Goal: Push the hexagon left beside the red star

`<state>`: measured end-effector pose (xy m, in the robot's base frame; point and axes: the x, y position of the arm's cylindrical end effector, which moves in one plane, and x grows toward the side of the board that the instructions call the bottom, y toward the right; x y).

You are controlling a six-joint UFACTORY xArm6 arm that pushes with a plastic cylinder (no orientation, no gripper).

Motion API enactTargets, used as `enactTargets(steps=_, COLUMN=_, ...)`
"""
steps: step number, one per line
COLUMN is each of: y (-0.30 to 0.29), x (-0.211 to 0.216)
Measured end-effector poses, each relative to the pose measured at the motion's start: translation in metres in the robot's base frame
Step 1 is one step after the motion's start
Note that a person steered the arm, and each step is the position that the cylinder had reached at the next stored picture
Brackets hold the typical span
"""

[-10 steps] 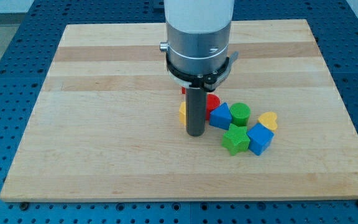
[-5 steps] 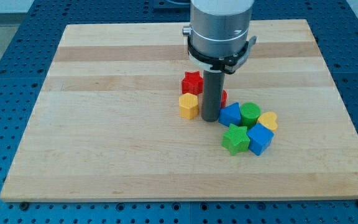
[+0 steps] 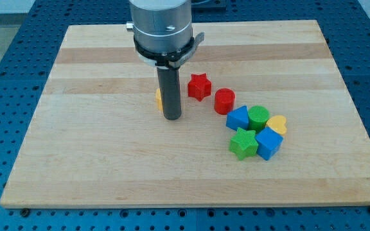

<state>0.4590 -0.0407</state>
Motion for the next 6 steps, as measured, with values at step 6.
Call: enactTargets(steps=6, y=-0.061, x=-0.028)
